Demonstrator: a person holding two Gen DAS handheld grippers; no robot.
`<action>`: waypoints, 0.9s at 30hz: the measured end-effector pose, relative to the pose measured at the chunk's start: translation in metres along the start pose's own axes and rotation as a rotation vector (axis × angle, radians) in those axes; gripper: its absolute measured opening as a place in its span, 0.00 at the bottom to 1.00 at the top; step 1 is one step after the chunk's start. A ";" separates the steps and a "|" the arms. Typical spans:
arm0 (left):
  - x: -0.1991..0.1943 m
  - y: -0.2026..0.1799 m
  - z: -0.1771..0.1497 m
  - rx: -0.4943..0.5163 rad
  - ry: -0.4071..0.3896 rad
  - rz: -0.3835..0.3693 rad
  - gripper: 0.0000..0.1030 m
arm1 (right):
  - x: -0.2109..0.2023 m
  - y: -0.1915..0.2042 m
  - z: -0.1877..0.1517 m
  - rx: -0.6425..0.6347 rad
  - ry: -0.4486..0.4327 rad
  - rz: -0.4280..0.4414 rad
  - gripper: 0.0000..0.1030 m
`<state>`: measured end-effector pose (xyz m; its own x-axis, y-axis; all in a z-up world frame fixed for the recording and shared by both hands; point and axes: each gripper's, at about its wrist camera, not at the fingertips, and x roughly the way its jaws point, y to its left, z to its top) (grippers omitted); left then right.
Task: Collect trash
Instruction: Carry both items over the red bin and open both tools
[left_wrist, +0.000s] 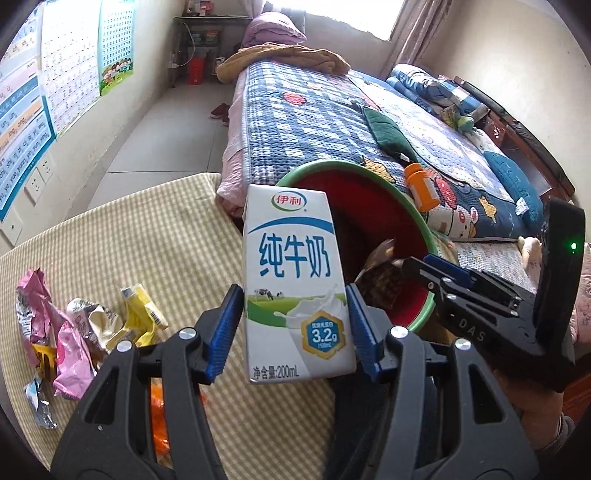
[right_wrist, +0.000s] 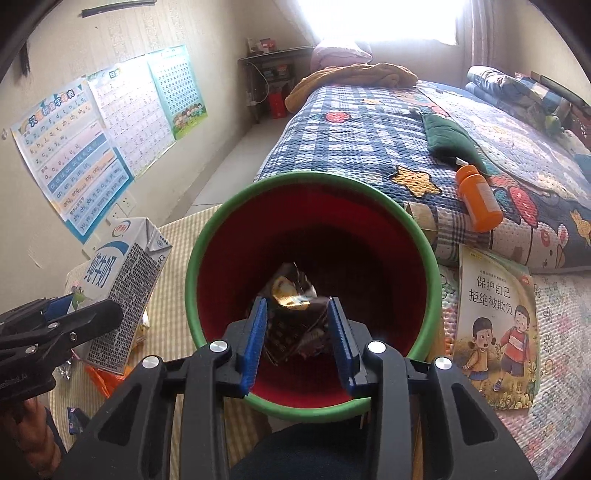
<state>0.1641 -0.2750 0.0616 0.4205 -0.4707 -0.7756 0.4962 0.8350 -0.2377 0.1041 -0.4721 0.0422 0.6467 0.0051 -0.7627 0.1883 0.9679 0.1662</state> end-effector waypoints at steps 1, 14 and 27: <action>0.003 -0.003 0.003 0.007 0.000 -0.003 0.53 | 0.002 -0.003 0.001 0.003 0.001 -0.001 0.33; 0.033 -0.023 0.014 0.026 0.047 -0.065 0.66 | 0.020 -0.028 -0.002 0.042 0.018 -0.030 0.44; -0.006 -0.003 0.001 0.020 -0.005 -0.014 0.95 | 0.003 -0.001 -0.011 -0.014 0.001 -0.043 0.78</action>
<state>0.1611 -0.2748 0.0674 0.4167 -0.4839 -0.7695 0.5169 0.8225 -0.2373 0.0977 -0.4705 0.0332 0.6377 -0.0364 -0.7694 0.2055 0.9707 0.1245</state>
